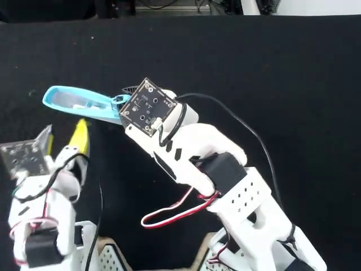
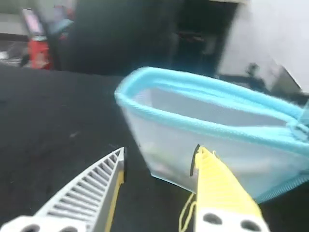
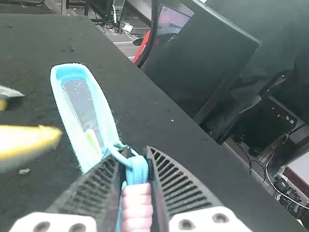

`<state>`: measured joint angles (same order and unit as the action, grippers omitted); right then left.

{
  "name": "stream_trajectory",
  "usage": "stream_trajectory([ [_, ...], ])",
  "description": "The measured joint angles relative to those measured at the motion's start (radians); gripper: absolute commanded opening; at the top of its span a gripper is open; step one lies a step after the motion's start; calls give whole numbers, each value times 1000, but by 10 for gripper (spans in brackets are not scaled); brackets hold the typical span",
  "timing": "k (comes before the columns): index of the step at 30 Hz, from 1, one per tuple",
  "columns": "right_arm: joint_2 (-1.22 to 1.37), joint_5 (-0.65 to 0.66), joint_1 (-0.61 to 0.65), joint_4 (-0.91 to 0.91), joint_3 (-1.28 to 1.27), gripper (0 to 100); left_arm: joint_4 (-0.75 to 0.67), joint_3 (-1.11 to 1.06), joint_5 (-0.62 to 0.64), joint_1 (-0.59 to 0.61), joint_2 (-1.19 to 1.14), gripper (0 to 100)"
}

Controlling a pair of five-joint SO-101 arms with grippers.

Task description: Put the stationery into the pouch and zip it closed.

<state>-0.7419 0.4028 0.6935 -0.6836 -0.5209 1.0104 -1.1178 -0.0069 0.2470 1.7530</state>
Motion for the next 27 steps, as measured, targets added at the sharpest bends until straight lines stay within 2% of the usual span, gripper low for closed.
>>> stream_trajectory([
  [6,0,0,-3,0,0,11,-181,-123,3,-11,-34,234],
  [14,0,0,44,-2,0,11,-342,-176,163,-11,-48,235],
  [18,0,0,46,-17,15,11,-390,-176,204,-11,-48,236],
  [22,0,0,46,-17,17,11,-356,-175,207,-25,-40,237],
  [24,0,0,46,-17,17,11,-275,-155,207,-44,-48,239],
  [27,0,0,46,-17,17,11,-112,-55,166,-66,-44,307],
])
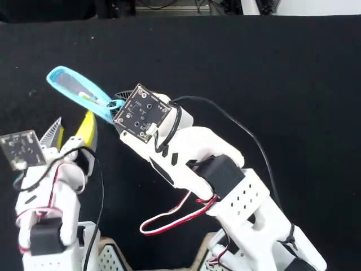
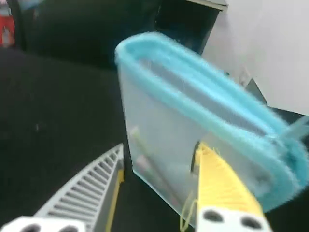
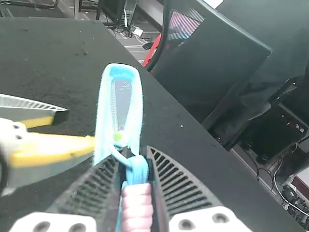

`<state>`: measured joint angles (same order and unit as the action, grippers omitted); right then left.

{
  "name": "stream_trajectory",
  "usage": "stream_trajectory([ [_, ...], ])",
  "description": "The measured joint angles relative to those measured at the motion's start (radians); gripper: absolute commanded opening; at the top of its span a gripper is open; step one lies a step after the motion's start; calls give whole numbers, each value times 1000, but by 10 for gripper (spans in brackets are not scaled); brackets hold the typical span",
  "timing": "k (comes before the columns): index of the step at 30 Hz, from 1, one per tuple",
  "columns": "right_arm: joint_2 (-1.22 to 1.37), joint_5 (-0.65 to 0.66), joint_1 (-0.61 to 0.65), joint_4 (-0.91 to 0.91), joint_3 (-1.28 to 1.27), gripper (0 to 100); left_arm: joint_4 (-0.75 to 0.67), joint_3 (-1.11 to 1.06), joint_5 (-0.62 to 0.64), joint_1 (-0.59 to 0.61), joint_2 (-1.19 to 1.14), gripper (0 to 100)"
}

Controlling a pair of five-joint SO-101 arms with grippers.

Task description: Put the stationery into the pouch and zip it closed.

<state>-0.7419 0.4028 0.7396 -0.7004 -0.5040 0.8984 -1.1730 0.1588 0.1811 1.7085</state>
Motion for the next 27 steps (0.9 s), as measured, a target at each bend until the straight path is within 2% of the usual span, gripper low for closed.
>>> stream_trajectory([
  [5,0,0,2,0,0,11,195,149,-78,-9,9,327],
  [12,0,0,2,0,0,11,310,173,-138,-238,9,325],
  [18,0,0,2,0,0,11,224,114,-141,-269,9,324],
  [23,0,0,2,0,0,11,77,8,-107,-149,8,324],
  [27,2,0,3,0,0,11,40,-6,-95,-78,9,324],
])
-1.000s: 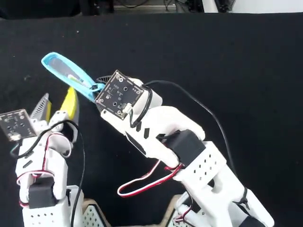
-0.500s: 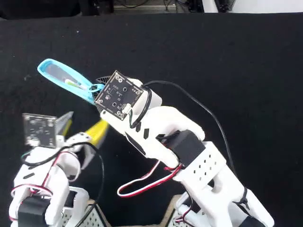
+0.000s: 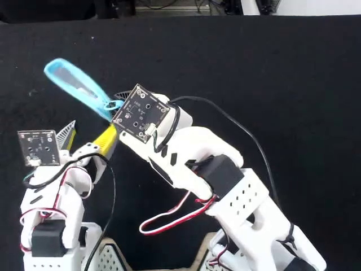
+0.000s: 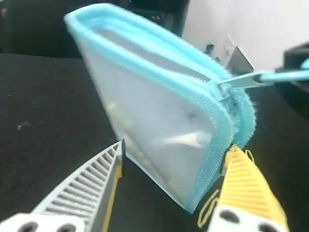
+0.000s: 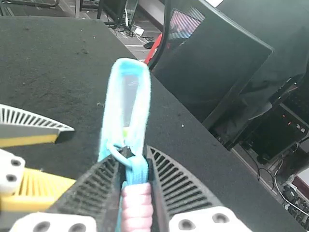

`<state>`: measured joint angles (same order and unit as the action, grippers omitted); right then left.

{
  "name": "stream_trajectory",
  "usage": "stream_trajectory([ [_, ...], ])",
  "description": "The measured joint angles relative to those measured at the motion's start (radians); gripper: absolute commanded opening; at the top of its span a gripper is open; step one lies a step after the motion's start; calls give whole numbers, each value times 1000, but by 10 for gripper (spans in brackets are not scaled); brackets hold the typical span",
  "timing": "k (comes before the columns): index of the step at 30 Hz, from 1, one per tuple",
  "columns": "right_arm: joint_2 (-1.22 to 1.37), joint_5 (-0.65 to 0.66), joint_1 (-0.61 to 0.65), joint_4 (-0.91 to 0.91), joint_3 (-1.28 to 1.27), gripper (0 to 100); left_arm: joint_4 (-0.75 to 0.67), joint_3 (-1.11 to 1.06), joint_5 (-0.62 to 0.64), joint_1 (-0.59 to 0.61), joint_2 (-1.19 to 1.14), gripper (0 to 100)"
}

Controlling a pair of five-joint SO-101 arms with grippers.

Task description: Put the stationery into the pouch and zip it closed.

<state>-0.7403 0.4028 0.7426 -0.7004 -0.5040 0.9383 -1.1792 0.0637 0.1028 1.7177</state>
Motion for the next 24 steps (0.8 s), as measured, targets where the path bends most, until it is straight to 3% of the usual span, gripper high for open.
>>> stream_trajectory([
  [15,0,0,-52,43,0,11,-2,0,0,100,0,324],
  [24,0,0,-52,74,0,11,121,63,0,81,-2,324],
])
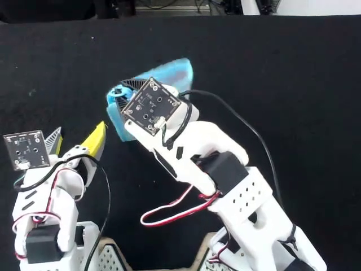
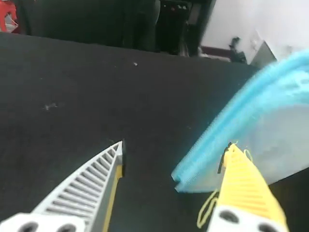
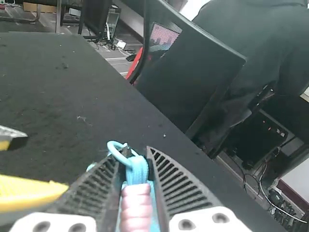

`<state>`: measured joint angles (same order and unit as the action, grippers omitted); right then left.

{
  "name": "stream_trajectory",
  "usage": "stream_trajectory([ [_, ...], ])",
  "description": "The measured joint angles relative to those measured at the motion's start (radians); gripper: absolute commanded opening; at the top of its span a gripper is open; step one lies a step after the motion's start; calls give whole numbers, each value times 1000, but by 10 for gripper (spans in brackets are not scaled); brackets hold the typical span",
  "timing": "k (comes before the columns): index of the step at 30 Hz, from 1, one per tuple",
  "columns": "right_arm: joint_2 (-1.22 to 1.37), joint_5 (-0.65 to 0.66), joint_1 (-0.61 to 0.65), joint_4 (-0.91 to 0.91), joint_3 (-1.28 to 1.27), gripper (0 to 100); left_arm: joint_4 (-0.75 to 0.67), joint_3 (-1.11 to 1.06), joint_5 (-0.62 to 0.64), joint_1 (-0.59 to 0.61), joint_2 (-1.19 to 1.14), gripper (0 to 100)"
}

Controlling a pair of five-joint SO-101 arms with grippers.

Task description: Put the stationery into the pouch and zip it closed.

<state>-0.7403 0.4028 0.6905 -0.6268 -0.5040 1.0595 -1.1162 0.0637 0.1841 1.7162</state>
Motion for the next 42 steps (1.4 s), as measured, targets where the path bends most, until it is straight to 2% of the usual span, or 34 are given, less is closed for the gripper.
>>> stream_trajectory([
  [5,0,0,0,0,0,11,20,3,-8,-95,0,324],
  [8,0,0,0,0,0,11,20,3,-64,-127,0,324],
  [15,0,0,0,0,0,11,17,3,-117,-132,0,324],
  [19,0,0,0,0,0,11,-75,-31,-120,-130,2,314],
  [23,0,0,0,0,0,11,-176,-106,-120,-38,-11,280],
  [29,0,0,0,0,0,11,-272,-109,-91,133,-5,283],
  [33,0,0,0,0,0,11,-342,-149,-14,147,0,283],
  [38,0,0,0,0,0,11,-459,-249,11,43,-14,284],
  [42,0,0,0,0,0,11,-451,-256,12,-25,-12,284],
])
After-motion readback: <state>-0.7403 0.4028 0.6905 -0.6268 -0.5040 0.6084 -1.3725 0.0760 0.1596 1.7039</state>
